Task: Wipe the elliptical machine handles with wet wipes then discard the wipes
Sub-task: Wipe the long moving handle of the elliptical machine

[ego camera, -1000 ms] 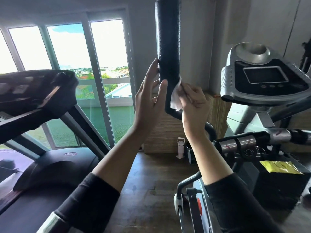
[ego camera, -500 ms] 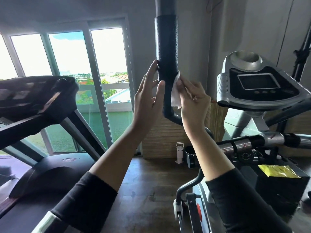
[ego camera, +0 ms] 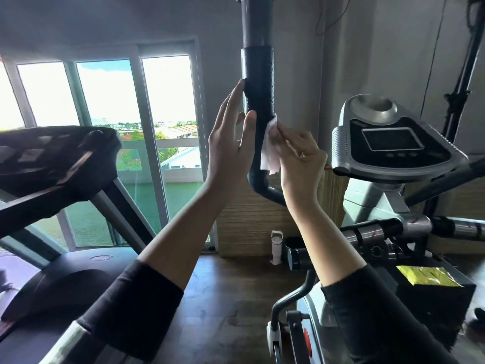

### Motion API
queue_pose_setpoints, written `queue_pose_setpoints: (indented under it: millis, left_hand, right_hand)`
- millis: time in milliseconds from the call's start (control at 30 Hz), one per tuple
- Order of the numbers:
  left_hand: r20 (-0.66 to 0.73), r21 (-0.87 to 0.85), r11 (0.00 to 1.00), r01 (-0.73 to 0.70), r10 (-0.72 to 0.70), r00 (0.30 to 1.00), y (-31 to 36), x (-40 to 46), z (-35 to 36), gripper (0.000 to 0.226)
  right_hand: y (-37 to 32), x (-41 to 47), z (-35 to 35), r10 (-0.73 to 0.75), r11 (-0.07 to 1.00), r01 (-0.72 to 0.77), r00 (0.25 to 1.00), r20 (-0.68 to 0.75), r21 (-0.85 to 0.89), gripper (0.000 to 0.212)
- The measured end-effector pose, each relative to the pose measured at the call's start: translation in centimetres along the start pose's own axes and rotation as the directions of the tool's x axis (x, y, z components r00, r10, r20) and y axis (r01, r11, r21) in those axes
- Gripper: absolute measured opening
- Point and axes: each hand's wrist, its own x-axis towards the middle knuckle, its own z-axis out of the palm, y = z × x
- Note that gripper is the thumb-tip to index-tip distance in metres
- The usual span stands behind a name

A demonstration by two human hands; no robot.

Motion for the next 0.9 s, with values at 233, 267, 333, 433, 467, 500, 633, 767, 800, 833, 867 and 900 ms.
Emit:
queue_pose_setpoints:
  millis: [233,267,333,433,467,500,633,767,800,833,867,900]
  left_hand:
    - [0.052,0.001,1.0,-0.011,0.011,0.999,0.5,1.0,-0.4,0.048]
    - [0.05,0.009,1.0,-0.023,0.023,0.998,0.5,1.3,-0.5,0.048]
    - [0.053,0.021,0.999,-0.038,0.037,0.998,0.3,1.9,-0.5,0.048]
    - [0.069,0.023,0.999,-0.034,0.032,0.997,0.1,2.5,-0.6,0.05]
    - [0.076,0.028,0.999,-0.038,0.035,0.996,0.1,2.6,-0.7,0.051]
    - [0.082,0.034,0.998,-0.044,0.041,0.996,0.1,2.6,-0.8,0.051]
    - [0.112,0.055,0.997,-0.051,0.045,0.993,0.4,3.1,-1.0,0.052]
    - [0.112,0.097,0.993,-0.074,0.063,0.992,0.5,3.5,-1.1,0.052]
    - [0.115,0.105,0.991,-0.079,0.067,0.991,0.4,3.5,-1.1,0.052]
    - [0.117,0.104,0.991,-0.08,0.068,0.991,0.3,3.4,-1.2,0.052]
    - [0.12,0.094,0.993,-0.076,0.064,0.991,0.2,3.4,-1.2,0.052]
    - [0.125,0.081,0.995,-0.062,0.052,0.991,0.2,3.3,-1.3,0.052]
  right_hand:
    - [-1.8,1.0,0.8,0.04,0.999,-0.039,0.999,-0.028,0.015,0.023]
    - [-2.4,1.7,1.1,0.024,1.0,-0.023,1.0,-0.018,0.018,0.023]
    - [-3.2,2.7,1.5,0.01,1.0,-0.01,1.0,-0.001,0.019,0.023]
    - [-2.8,2.0,1.2,0.037,0.999,-0.037,0.999,0.005,0.009,0.024]
    - [-2.4,1.5,0.9,0.052,0.999,-0.053,0.999,-0.002,-0.007,0.024]
    - [-2.0,1.0,0.6,0.065,0.998,-0.065,0.998,-0.007,-0.027,0.023]
    - [-2.6,1.7,0.6,0.073,0.996,-0.074,0.997,-0.008,-0.059,0.022]
    - [-5.0,5.1,2.4,-0.085,0.993,0.088,0.995,0.046,-0.075,0.021]
    - [-5.2,5.6,2.6,-0.097,0.993,0.1,0.994,0.05,-0.066,0.022]
    - [-5.3,5.8,2.7,-0.103,0.992,0.106,0.993,0.049,-0.066,0.022]
    - [-5.1,5.6,2.5,-0.102,0.991,0.105,0.994,0.048,-0.078,0.023]
    - [-4.7,5.0,2.3,-0.094,0.991,0.098,0.994,0.049,-0.095,0.024]
